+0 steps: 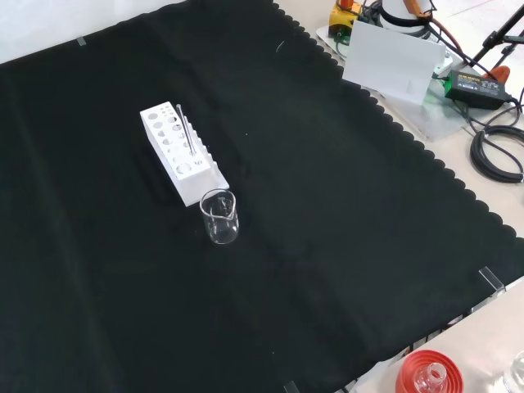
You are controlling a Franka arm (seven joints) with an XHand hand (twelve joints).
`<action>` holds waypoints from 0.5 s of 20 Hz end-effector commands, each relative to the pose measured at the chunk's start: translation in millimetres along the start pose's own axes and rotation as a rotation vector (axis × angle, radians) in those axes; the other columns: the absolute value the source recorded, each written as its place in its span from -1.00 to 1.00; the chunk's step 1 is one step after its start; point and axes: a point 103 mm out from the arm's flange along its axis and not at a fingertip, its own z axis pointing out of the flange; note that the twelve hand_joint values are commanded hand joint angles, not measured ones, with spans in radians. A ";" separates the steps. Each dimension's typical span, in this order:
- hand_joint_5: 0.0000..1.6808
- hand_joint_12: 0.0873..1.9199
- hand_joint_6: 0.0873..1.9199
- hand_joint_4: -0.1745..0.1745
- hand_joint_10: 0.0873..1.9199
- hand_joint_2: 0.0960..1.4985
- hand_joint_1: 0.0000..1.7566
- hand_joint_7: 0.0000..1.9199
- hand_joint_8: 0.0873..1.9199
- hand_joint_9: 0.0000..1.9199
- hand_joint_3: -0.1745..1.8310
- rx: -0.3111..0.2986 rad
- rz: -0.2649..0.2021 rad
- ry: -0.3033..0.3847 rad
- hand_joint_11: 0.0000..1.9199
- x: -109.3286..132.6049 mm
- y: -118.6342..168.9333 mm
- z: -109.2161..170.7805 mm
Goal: Take the glass rod from the white test tube rack.
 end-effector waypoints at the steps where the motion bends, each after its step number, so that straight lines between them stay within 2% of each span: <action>1: -0.45 0.38 -0.37 -0.43 -0.24 0.51 -0.29 -0.42 -0.21 -0.23 -1.00 0.028 -0.038 0.031 -0.45 2.4 24.5 29.3; 4: -0.44 0.38 -0.33 -0.41 -0.23 0.51 -0.29 -0.42 -0.21 -0.22 -1.00 0.088 -0.043 -0.045 -0.44 5.1 31.7 48.0; 10: -0.45 0.38 -0.29 -0.41 -0.23 0.52 -0.30 -0.42 -0.21 -0.22 -1.00 0.088 -0.060 0.033 -0.43 3.2 47.4 69.8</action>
